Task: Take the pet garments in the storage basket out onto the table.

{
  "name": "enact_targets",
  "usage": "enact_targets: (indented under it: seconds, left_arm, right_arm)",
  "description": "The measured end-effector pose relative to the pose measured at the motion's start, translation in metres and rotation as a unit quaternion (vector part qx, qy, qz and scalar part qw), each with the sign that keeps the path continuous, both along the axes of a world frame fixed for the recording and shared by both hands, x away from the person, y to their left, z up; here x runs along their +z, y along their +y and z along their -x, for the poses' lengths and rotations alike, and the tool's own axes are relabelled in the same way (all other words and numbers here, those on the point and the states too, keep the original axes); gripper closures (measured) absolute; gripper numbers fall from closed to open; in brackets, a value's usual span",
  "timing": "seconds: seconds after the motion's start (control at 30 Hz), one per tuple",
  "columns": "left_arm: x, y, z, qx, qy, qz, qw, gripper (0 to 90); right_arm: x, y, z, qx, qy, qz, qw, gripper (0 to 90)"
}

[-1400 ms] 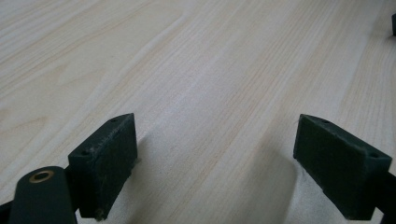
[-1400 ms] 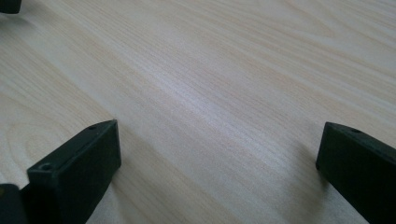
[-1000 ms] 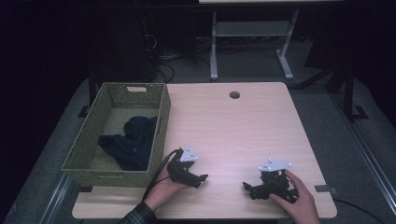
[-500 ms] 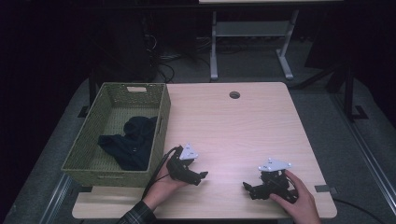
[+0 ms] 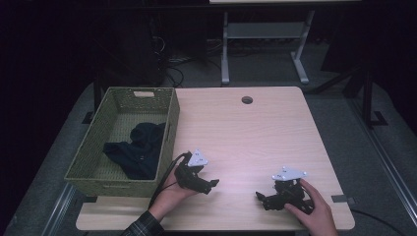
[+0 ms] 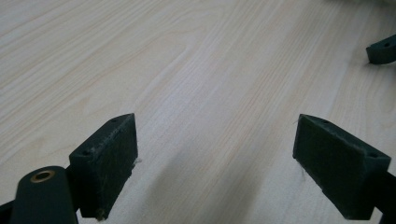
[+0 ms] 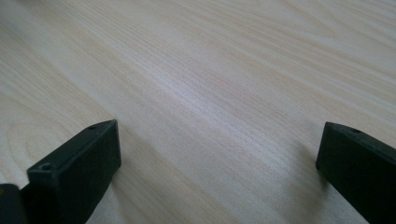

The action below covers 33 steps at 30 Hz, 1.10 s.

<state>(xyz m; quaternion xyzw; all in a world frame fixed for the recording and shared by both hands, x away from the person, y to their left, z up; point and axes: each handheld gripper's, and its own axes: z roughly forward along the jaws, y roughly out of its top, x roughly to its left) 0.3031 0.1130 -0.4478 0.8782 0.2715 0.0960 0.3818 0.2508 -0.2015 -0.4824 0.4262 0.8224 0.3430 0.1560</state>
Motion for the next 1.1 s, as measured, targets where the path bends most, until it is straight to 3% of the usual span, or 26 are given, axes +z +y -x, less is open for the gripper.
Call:
enact_targets:
  seconds: [1.1]
  left_arm:
    - [0.027,0.001,0.001,-0.008,-0.01,0.004,0.9999,13.5]
  right_arm:
    - [0.0,0.0,0.0,-0.001,0.001,0.0,1.0,0.0]
